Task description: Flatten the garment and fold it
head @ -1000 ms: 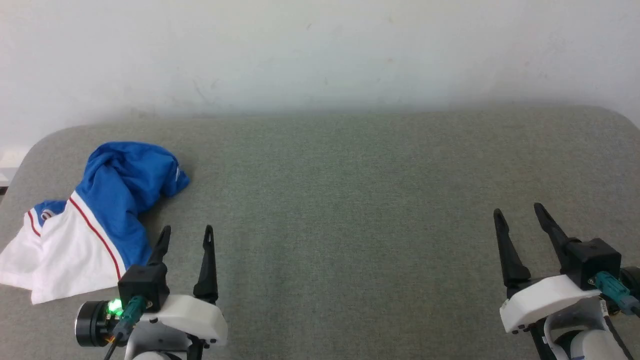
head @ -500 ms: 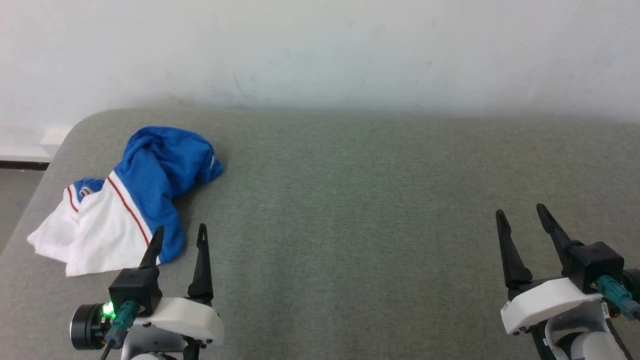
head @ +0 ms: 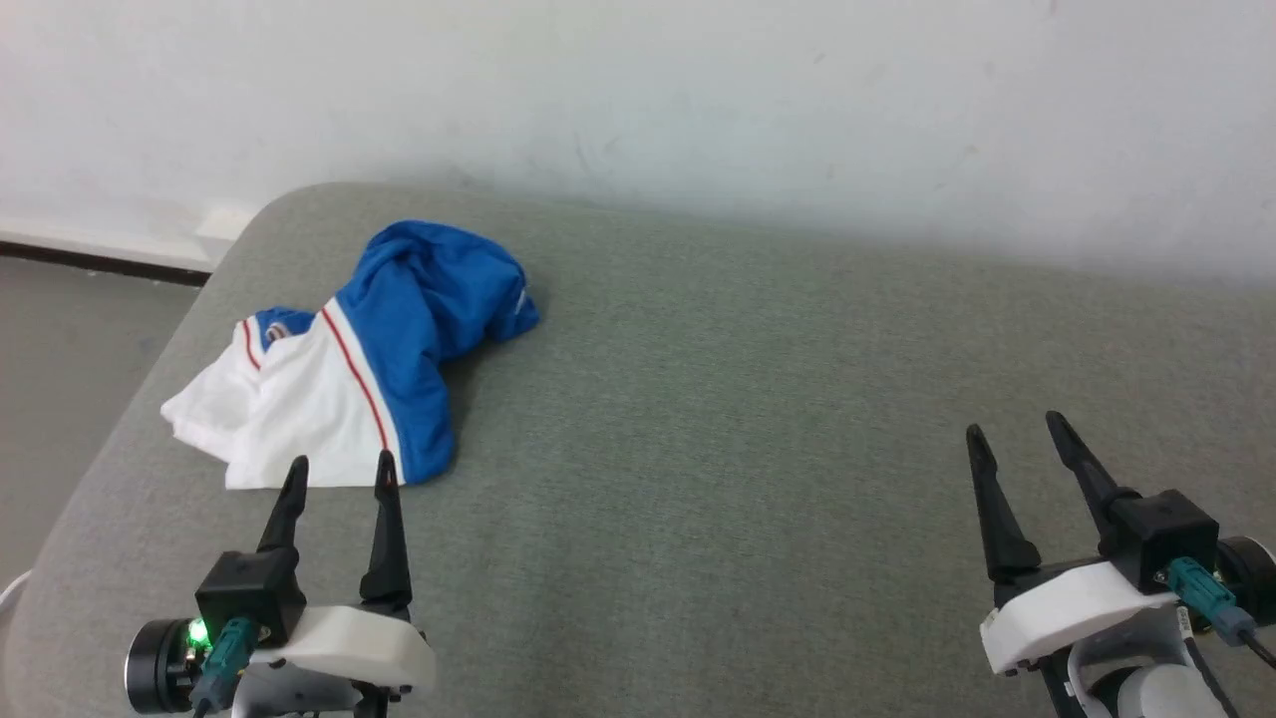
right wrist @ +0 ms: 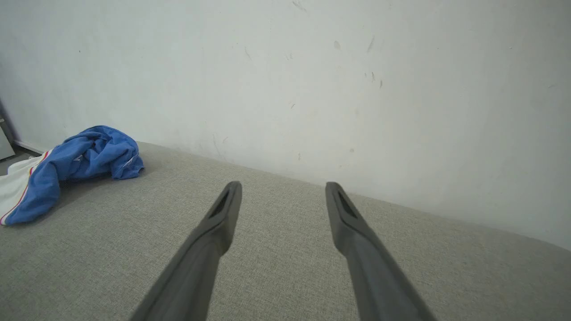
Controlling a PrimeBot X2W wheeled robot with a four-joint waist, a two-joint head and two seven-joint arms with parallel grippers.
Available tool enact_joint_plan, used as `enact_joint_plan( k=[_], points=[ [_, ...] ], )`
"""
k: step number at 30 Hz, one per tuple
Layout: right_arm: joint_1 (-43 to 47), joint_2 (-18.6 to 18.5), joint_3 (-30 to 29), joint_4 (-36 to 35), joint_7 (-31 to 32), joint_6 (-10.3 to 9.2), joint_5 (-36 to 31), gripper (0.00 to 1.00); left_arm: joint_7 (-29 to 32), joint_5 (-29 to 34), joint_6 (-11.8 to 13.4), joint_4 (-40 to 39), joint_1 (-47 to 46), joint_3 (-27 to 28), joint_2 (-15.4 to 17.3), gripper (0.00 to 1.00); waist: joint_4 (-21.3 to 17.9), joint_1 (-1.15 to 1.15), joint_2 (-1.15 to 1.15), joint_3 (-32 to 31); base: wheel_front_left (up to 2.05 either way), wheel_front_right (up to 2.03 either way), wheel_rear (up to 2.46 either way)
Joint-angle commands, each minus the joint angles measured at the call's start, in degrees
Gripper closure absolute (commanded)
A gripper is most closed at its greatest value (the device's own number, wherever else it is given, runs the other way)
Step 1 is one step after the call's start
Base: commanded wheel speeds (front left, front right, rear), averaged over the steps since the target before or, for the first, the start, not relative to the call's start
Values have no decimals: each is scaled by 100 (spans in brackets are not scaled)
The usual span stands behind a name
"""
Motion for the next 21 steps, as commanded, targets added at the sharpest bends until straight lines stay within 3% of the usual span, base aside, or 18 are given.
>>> enact_joint_plan(
  k=[1,10,21],
  points=[
    [-4,12,31,23,-60,-6,-29,0,-59,-55,38,-40,117,34,-15,0,222,0,-1,-24,0,0,0],
    [-47,14,183,114,-137,-7,-15,0,-167,-135,46,-75,191,71,-17,0,737,0,-1,-44,0,0,0],
    [-63,16,398,231,-238,-8,61,0,-299,-143,84,-83,334,38,-20,0,1080,0,-1,-133,0,0,0]
  ],
)
